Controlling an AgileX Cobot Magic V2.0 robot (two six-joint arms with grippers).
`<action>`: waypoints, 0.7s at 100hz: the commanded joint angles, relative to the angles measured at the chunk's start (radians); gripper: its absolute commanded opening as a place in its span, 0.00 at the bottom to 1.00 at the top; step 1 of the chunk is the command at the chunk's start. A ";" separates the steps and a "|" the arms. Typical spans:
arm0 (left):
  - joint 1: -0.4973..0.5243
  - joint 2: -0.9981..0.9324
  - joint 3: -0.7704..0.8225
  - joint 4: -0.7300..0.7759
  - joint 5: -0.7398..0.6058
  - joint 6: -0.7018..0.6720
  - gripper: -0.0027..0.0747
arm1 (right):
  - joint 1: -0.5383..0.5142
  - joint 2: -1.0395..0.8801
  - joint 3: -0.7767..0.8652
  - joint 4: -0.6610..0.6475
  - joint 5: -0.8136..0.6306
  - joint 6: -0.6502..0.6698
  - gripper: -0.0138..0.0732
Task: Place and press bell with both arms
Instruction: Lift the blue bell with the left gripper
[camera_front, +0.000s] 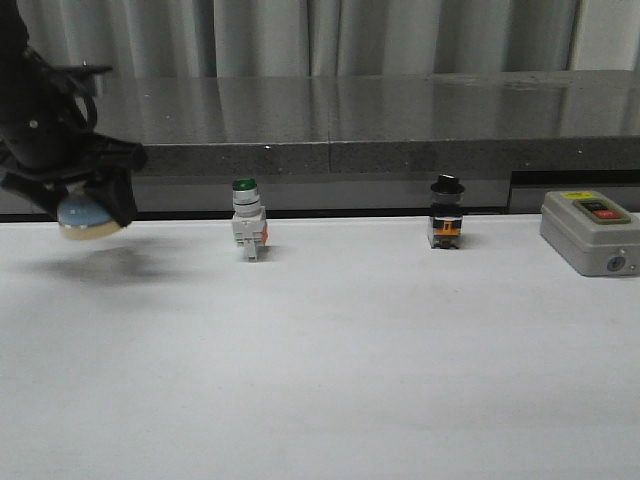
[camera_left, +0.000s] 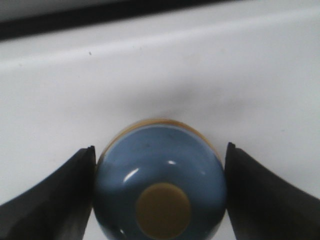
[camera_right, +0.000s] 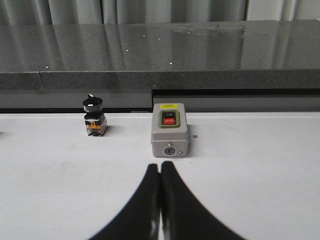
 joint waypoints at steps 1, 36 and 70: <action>-0.006 -0.130 -0.025 -0.009 -0.016 -0.002 0.01 | -0.005 -0.017 -0.014 -0.009 -0.084 -0.004 0.09; -0.033 -0.335 -0.025 -0.009 0.126 0.001 0.01 | -0.005 -0.017 -0.014 -0.009 -0.084 -0.004 0.09; -0.268 -0.345 -0.042 -0.031 0.134 0.037 0.01 | -0.005 -0.017 -0.014 -0.009 -0.084 -0.004 0.09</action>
